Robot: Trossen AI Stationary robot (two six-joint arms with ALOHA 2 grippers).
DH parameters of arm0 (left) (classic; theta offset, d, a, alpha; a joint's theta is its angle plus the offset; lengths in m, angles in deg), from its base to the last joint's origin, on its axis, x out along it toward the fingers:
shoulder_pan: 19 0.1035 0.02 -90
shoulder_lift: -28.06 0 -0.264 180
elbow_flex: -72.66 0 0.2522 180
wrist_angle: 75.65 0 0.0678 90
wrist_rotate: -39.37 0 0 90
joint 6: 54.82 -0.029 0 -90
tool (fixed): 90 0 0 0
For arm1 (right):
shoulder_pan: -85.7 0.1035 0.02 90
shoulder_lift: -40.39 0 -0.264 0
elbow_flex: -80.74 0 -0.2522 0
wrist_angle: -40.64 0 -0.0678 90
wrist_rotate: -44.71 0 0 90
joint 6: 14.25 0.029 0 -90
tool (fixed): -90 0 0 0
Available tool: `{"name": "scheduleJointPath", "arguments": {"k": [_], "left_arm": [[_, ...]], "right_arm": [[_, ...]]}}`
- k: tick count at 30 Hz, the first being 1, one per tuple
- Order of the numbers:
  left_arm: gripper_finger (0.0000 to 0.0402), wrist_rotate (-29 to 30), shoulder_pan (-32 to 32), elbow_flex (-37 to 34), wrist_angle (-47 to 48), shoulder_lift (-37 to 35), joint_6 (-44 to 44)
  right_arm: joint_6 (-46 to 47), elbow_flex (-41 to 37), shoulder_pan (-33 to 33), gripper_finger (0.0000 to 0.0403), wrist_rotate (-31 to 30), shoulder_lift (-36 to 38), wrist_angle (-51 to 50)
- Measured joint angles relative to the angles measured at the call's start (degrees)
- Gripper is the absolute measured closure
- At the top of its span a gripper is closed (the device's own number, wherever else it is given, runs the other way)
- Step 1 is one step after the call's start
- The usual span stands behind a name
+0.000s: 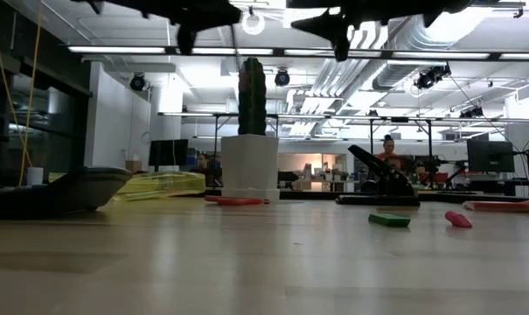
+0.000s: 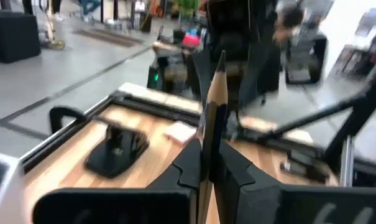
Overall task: Pack school essentials
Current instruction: Put the black pencil into the transparent yellow supply box
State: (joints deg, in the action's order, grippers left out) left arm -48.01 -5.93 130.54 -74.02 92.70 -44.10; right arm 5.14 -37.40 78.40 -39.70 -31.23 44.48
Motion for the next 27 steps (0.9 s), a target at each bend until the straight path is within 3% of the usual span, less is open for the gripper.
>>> {"name": "scheduleJointPath", "arguments": {"k": [5,13,22,27], "left_arm": [[0.0398,0.29,-0.46,-0.2,11.52,-9.5,-0.2],[0.0399,8.79,-5.36,-0.29,22.82,-19.89,0.58],[0.04,12.21,-6.04,-0.31,23.01,-21.91,1.88],[0.0399,21.56,-5.47,-0.23,24.04,-19.82,6.37]], "right_arm": [[-3.05,-0.22,-1.44,0.0212,0.74,6.57,-2.7],[-4.91,-0.24,-1.31,0.0204,0.96,13.56,-6.19],[-4.27,-0.24,-1.3,0.0203,0.99,14.74,-7.54],[-3.8,-0.24,-1.3,0.0203,0.55,14.74,-7.67]]}}
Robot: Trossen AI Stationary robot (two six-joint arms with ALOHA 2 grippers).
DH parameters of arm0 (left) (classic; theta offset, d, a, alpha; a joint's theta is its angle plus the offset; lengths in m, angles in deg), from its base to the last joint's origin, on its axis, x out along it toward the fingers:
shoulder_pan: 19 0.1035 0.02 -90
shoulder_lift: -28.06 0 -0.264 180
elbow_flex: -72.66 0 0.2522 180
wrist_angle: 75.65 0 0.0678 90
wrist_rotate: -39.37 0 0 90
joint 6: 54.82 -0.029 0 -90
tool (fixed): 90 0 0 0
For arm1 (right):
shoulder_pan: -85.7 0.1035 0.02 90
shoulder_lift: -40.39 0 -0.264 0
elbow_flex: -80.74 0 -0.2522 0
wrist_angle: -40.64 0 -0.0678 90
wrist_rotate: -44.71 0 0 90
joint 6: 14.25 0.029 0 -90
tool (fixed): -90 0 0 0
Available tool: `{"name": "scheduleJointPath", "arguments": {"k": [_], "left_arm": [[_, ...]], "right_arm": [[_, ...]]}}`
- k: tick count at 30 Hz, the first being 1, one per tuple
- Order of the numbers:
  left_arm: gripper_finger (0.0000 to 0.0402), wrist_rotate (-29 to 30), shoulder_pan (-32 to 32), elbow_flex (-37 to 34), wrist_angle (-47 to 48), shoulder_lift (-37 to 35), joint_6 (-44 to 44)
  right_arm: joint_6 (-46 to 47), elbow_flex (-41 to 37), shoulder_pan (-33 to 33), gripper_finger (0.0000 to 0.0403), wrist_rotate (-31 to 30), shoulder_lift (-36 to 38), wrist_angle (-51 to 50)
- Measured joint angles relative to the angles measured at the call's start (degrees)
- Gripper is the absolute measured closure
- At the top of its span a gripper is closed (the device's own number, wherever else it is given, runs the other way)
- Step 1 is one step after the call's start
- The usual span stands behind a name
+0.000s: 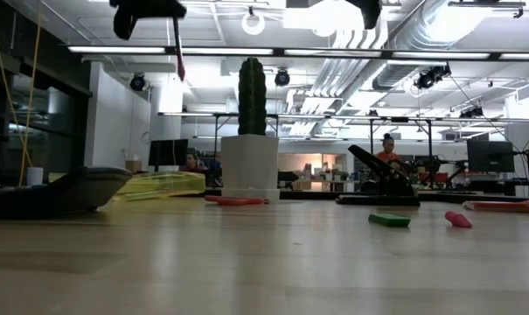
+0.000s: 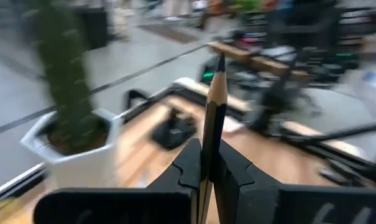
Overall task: Pack school essentials
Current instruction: Put the black pencil into the transparent yellow supply box
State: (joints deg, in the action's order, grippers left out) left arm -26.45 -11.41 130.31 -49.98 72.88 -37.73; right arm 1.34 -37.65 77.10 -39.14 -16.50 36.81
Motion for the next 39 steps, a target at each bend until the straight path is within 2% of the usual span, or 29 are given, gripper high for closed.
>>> {"name": "scheduleJointPath", "arguments": {"k": [2,4,10,13,17,22,26,32,39], "left_arm": [[0.0399,3.0,2.72,1.83,2.07,1.8,0.2],[0.0399,2.02,7.31,5.24,5.44,3.7,0.28],[0.04,-11.07,25.53,16.03,20.52,14.64,-4.2],[0.04,-17.85,34.17,17.21,26.12,21.86,-6.06],[0.04,-25.31,41.4,17.21,26.97,32.25,-7.48],[0.04,-30.86,45.29,17.23,21.93,41.73,-7.07],[0.04,-32.34,46.36,17.23,20.89,46.04,-4.13],[0.0393,-32.58,46.4,17.23,21.77,48.87,-2.38],[0.0341,-32.32,46.4,17.23,21.74,49.09,-2.29]], "right_arm": [[0.56,0.0,0.02,0.0203,-1.08,0.0,0.02],[0.87,0.0,0.0,0.0203,-2.01,0.0,-0.26],[0.87,-0.02,0.0,0.0203,-2.46,0.0,-1.77],[0.86,-0.02,0.02,0.0203,-3.96,0.0,-3.81],[0.87,-0.02,0.0,0.0203,-6.79,0.0,-6.54],[0.87,-0.03,0.0,0.0203,-7.51,-0.02,-8.11],[0.87,-0.03,0.02,0.0203,-7.49,-0.02,-8.17],[0.87,-0.03,0.02,0.0203,-7.51,-0.02,-8.22],[0.87,-0.02,0.0,0.0203,-9.17,-0.02,-8.26]]}}
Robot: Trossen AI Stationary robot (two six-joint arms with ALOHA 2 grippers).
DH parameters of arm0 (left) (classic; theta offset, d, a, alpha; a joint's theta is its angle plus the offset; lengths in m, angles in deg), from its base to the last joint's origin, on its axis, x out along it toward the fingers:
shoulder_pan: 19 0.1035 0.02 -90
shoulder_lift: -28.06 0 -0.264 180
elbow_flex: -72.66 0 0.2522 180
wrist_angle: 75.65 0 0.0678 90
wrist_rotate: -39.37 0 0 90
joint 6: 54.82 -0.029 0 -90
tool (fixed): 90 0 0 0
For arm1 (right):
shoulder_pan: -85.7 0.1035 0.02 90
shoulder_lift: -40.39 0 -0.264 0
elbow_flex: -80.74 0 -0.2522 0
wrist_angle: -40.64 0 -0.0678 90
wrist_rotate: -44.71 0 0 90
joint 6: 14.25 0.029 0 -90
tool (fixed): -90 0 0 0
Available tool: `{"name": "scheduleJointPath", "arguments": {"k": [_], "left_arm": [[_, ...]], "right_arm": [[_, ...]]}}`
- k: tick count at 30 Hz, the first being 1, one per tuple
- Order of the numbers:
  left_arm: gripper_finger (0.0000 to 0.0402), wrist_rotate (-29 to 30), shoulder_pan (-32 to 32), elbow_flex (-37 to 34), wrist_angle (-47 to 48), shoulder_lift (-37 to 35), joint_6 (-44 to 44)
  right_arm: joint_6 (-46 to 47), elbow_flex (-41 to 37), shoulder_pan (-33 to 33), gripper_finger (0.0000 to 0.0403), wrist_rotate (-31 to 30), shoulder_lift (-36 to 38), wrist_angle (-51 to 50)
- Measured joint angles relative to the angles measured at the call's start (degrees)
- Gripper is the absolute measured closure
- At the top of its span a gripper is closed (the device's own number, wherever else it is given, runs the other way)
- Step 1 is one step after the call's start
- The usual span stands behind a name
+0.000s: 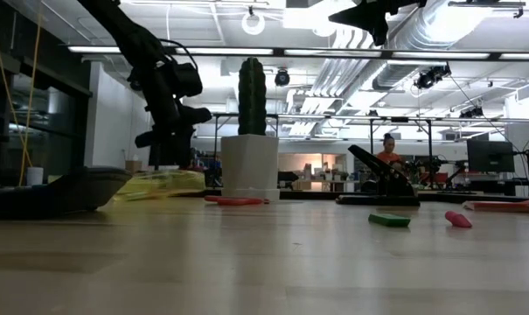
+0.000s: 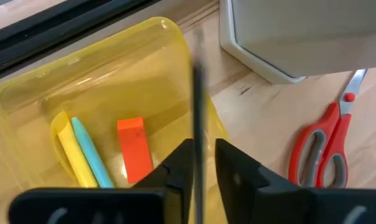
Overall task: Pack school essentials
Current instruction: Put the black pencil into the transparent yellow supply box, then put the blue scissors into the transparent yellow supply box
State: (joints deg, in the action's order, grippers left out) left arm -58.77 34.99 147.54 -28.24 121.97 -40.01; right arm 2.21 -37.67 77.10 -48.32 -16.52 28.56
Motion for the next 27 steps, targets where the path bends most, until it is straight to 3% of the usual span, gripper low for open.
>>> {"name": "scheduleJointPath", "arguments": {"k": [9,14,18,22,27], "left_arm": [[0.0252,-0.22,0.0,1.73,2.89,-2.07,-1.63],[0.0223,-1.08,0.27,6.32,4.06,-7.85,-2.38],[0.0219,-3.38,-1.01,7.12,-0.27,-16.07,-0.32],[0.0218,-3.74,-7.24,3.22,-8.82,-26.44,0.03],[0.0218,-3.03,-20.95,-8.7,-27.94,-38.19,2.52]], "right_arm": [[0.0,0.0,0.02,0.0203,-0.17,0.0,-0.01],[0.0,0.0,0.01,0.0203,-0.2,0.0,-0.03],[0.0,0.0,0.0,0.0203,0.04,0.0,-0.01],[0.01,0.0,0.0,0.0203,0.92,0.0,-0.01],[0.01,0.0,0.01,0.0203,2.47,0.0,0.15]]}}
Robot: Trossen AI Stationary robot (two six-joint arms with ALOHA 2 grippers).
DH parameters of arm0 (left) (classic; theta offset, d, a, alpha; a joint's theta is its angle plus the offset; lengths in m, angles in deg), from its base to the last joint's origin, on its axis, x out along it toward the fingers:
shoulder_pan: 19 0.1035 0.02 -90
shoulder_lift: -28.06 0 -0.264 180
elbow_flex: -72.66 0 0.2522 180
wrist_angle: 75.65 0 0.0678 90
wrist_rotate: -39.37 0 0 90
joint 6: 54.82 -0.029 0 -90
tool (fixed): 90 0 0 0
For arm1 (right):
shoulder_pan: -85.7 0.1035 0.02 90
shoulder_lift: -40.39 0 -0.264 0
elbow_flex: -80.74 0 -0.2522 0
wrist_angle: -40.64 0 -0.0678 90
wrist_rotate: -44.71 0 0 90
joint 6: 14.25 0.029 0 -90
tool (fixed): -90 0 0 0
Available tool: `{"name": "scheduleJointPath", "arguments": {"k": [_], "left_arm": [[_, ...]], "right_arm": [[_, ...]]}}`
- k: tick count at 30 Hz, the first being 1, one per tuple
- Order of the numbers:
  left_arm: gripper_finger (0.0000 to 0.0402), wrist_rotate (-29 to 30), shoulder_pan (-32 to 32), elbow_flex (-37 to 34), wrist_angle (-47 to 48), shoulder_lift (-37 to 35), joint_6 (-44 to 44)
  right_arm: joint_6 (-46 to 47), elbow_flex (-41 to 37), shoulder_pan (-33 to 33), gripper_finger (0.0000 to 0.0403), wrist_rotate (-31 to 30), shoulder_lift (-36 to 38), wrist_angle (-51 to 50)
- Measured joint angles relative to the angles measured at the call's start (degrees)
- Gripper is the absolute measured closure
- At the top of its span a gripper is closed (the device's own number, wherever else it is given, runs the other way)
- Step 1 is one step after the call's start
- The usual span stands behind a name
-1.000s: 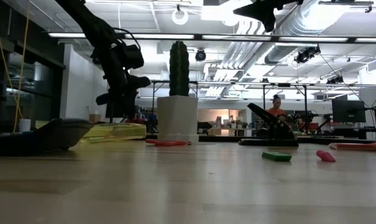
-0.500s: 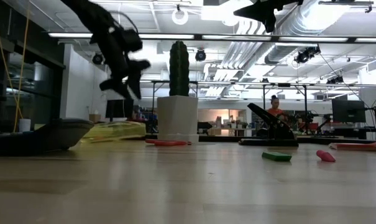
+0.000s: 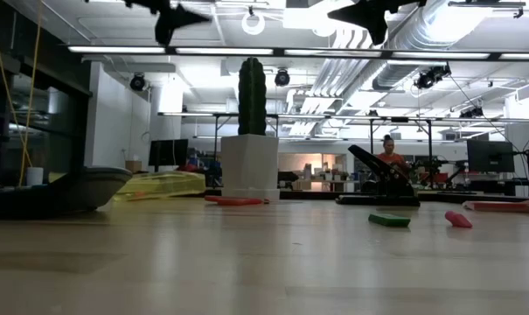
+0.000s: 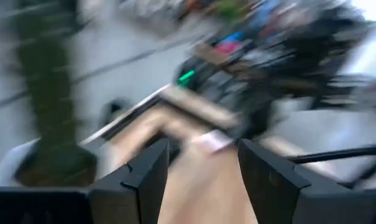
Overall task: Pack school essentials
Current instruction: Put the blue scissors into the transparent yellow supply box
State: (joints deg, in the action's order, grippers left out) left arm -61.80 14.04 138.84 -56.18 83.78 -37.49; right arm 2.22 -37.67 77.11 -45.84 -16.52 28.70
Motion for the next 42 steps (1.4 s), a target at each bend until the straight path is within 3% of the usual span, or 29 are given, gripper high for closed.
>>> {"name": "scheduleJointPath", "arguments": {"k": [4,8,13,21,27,34,42], "left_arm": [[0.0218,4.33,-10.96,-10.31,-15.87,-5.16,1.32],[0.0218,11.49,-17.47,-14.6,-19.99,-7.69,-2.42],[0.0218,14.71,-19.77,-14.94,-20.17,-8.39,-5.05],[0.0218,13.02,-19.69,-14.94,-19.81,-8.41,-5.1],[0.0218,5.58,-24.45,-12.92,-6.63,-6.97,-4.93],[0.0218,5.48,-40.55,-4.99,15.81,2.11,-7.02],[0.0218,7.77,-57.38,-3.93,26.24,15.43,-10.7]], "right_arm": [[-0.01,0.0,0.01,0.0203,0.72,-0.02,1.11],[-0.46,0.0,0.01,0.0203,1.02,-0.02,2.22],[-0.53,0.0,0.01,0.0203,1.02,-0.02,2.39],[-0.5,0.0,0.01,0.0203,1.05,-0.02,2.29],[-0.49,0.0,-0.01,0.0203,1.07,-0.02,2.25],[-0.47,0.0,0.01,0.0203,1.07,-0.02,2.06],[-0.03,-0.01,-0.01,0.0203,1.07,-0.02,0.75]]}}
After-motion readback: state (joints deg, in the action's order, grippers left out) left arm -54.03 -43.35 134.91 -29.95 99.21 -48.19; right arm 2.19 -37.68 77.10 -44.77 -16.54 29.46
